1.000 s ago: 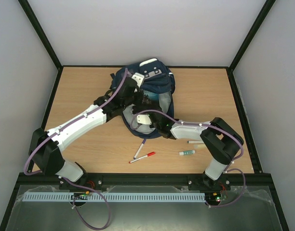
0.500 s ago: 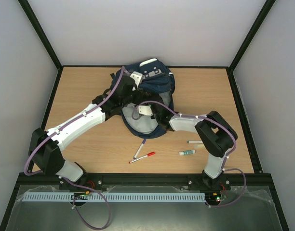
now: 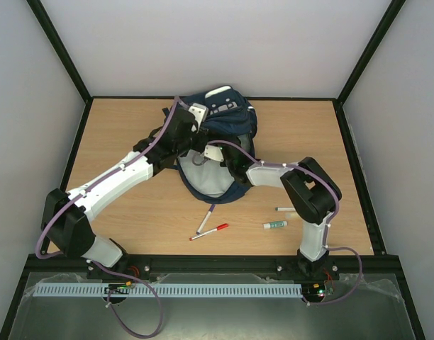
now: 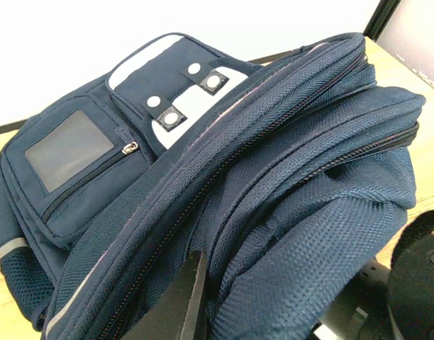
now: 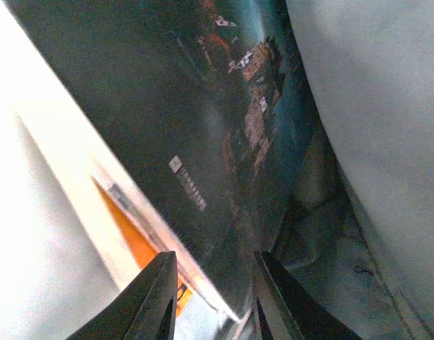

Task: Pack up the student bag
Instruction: Place the book in the student bag.

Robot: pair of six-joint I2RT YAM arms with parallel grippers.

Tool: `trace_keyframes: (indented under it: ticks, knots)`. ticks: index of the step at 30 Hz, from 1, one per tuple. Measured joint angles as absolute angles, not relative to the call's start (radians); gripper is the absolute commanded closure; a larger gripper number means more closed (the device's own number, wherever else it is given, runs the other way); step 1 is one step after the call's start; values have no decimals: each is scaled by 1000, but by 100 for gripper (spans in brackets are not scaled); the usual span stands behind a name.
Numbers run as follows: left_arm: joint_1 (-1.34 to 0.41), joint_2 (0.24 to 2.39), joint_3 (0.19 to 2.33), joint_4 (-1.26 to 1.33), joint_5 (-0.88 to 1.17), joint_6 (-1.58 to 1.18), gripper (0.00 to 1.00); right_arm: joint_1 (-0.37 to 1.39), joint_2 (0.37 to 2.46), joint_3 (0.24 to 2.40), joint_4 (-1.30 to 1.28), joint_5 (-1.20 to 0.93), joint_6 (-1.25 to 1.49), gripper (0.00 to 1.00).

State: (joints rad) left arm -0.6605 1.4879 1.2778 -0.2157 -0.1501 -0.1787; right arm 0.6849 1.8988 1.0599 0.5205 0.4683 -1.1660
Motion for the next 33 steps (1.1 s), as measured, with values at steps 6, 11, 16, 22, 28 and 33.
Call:
trace_keyframes:
  ticks: [6, 11, 16, 22, 28, 33]
  knots:
    - [-646, 1488, 1278, -216, -118, -194, 92, 685, 1759, 989, 415, 440, -1022, 63]
    - [-627, 1486, 1278, -200, -86, -215, 89, 678, 1533, 932, 210, 371, -830, 60]
    - [-630, 1511, 1283, -199, -80, -214, 86, 555, 1262, 925, 32, 159, -540, 60]
    - [-703, 1589, 1312, -223, -79, -217, 85, 249, 1105, 941, -73, -58, -282, 60]
    - [-771, 1618, 1295, -235, -88, -216, 81, 126, 1106, 853, -86, -207, -138, 59]
    - [-832, 1674, 1295, -242, -121, -209, 79, 118, 1118, 816, -86, -272, -109, 57]
